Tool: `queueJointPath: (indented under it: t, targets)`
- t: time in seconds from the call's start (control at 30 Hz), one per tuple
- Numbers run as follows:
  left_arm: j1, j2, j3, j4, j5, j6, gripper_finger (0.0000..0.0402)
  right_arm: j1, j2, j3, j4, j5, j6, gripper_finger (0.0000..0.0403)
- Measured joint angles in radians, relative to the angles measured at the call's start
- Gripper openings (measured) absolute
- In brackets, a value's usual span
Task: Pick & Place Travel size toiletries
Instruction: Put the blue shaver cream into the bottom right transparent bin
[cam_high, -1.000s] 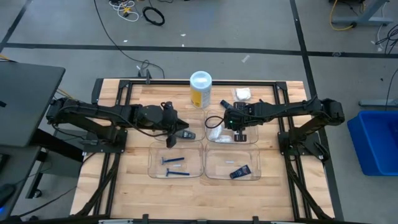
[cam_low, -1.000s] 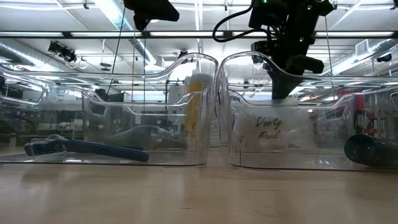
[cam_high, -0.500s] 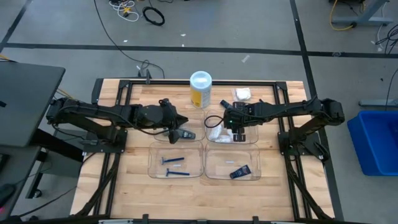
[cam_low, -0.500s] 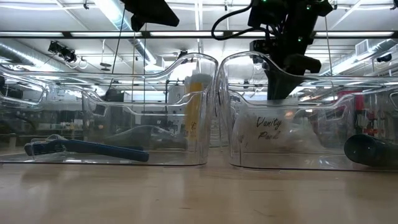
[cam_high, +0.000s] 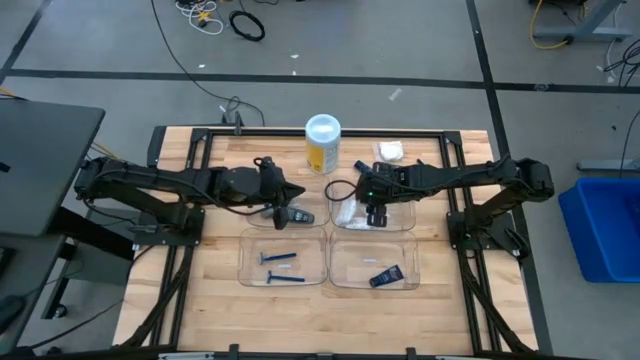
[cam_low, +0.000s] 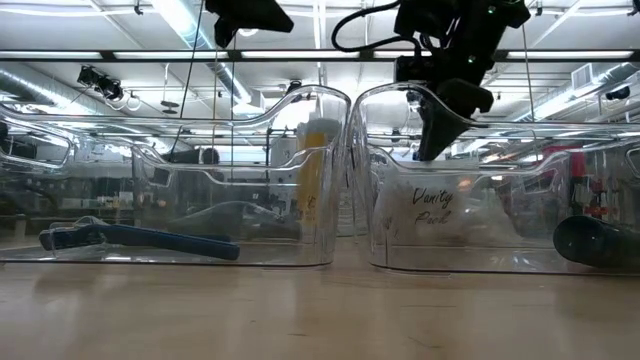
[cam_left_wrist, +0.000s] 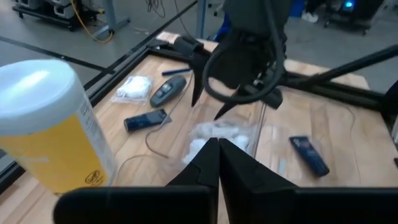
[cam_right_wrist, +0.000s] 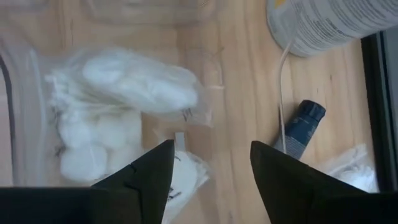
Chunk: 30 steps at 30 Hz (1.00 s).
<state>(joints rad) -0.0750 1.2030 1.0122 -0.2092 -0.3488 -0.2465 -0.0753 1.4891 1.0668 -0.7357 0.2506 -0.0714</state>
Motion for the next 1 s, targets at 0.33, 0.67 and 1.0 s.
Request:
queueJointPath:
  t: [0.33, 0.67, 1.0]
  targets:
    - [0.062, 0.000, 0.000, 0.046, 0.077, 0.018, 0.0013, -0.018, 0.000, 0.044, -0.016, -0.001, 0.038, 0.0202]
    - [0.135, 0.000, 0.000, 0.043, 0.206, 0.018, 0.0007, -0.024, 0.000, 0.112, -0.086, -0.026, 0.026, 0.0160]
    - [0.180, -0.089, 0.001, 0.028, 0.302, 0.050, 0.0005, -0.024, -0.094, 0.173, -0.159, -0.051, 0.002, 0.0096]
